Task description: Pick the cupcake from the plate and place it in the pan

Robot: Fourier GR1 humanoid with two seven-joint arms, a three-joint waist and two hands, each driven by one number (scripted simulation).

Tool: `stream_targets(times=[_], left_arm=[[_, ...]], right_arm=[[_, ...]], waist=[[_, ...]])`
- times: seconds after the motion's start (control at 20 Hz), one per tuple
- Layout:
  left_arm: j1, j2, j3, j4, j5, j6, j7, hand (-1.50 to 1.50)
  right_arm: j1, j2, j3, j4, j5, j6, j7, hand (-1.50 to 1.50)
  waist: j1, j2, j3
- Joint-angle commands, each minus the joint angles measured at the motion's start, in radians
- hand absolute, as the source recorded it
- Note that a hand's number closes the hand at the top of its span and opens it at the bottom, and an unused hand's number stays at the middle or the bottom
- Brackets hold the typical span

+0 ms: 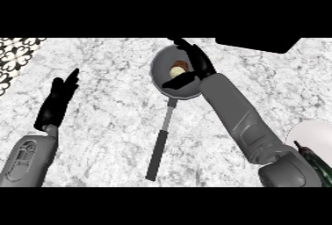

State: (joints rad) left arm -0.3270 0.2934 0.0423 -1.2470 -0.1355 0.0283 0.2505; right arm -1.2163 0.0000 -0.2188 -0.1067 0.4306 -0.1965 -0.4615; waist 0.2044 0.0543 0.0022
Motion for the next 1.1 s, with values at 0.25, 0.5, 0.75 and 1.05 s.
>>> stream_targets(times=[0.25, 0.5, 0.75, 1.05], left_arm=[[0.021, 0.035, 0.045, 0.018, 0.012, 0.000, 0.000, 0.00], [0.065, 0.044, 0.074, 0.015, 0.014, 0.022, -0.006, 0.00], [0.087, 0.032, 0.074, -0.012, 0.015, 0.031, -0.006, 0.00], [0.099, 0.016, 0.071, -0.024, 0.012, 0.041, -0.008, 0.00]], right_arm=[[-0.026, 0.000, -0.092, 0.020, -0.125, -0.084, -0.031, -1.50], [-0.018, -0.069, -0.120, -0.013, -0.140, -0.062, -0.005, -1.50], [0.013, -0.204, -0.153, -0.030, -0.172, 0.086, -0.038, -1.50], [0.035, -0.378, -0.164, -0.023, -0.184, 0.302, -0.037, -1.50]], waist=[[-0.060, -0.015, -0.001], [-0.118, -0.022, -0.001], [-0.134, -0.025, 0.000], [-0.138, -0.024, 0.000]])
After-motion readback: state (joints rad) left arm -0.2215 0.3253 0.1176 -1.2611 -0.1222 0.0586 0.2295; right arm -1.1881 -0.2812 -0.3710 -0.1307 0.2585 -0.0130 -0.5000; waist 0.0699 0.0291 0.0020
